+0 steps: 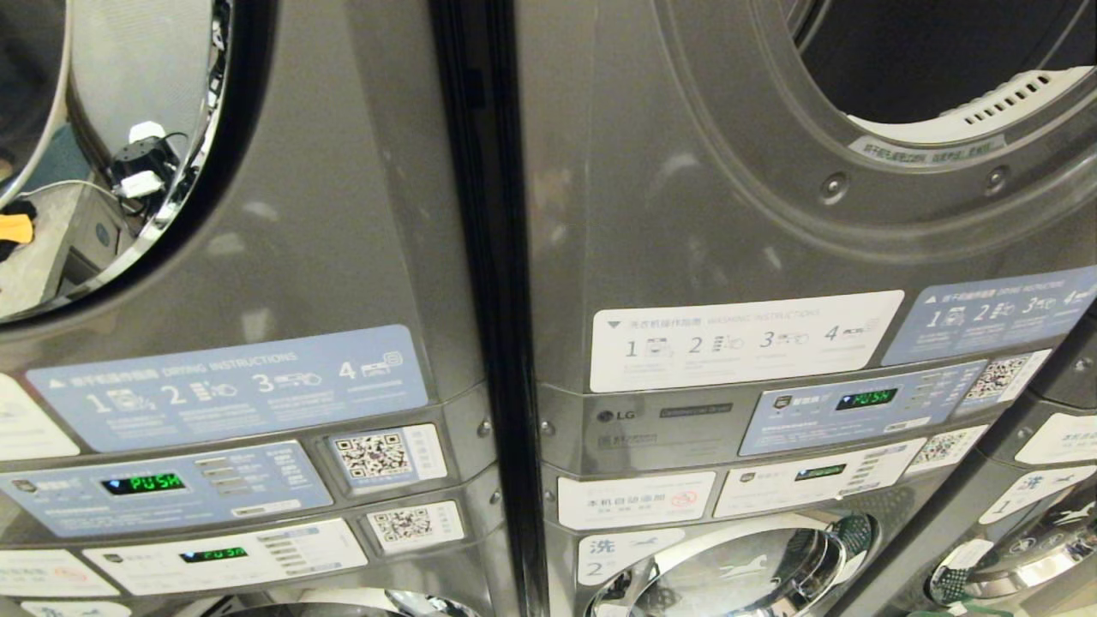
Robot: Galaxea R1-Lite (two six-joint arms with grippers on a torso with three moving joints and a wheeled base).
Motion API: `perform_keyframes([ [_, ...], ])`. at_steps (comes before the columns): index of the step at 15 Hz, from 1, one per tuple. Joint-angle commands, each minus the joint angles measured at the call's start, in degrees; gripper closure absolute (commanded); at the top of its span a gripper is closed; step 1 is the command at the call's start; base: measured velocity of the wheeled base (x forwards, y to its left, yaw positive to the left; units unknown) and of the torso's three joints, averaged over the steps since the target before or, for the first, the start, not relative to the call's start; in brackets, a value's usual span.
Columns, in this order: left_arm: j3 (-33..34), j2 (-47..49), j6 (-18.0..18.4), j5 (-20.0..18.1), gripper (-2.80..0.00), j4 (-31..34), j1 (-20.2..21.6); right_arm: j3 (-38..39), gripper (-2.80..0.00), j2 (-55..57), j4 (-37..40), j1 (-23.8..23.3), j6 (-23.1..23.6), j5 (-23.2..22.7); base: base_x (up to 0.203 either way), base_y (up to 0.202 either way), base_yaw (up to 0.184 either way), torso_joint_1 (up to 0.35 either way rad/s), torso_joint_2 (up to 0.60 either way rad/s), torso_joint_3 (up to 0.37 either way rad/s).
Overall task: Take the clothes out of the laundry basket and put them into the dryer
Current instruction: Open the dryer
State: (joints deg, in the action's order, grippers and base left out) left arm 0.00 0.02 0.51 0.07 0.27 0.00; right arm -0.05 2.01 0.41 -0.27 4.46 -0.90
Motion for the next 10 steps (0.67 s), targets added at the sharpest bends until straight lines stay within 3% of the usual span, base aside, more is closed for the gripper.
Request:
perform_keyframes([
  [1,0.0,0.0,0.0,0.0,0.0,0.0,0.0,0.0,-2.8,-2.0,0.0,0.1,-0.1,-0.1,0.0,0.0,0.0,0.0,0.0,0.0],
  [10,0.0,0.0,0.0,0.0,0.0,0.0,0.0,0.0,-2.8,-2.0,0.0,0.1,-0.2,-0.1,0.0,0.0,0.0,0.0,0.0,0.0],
])
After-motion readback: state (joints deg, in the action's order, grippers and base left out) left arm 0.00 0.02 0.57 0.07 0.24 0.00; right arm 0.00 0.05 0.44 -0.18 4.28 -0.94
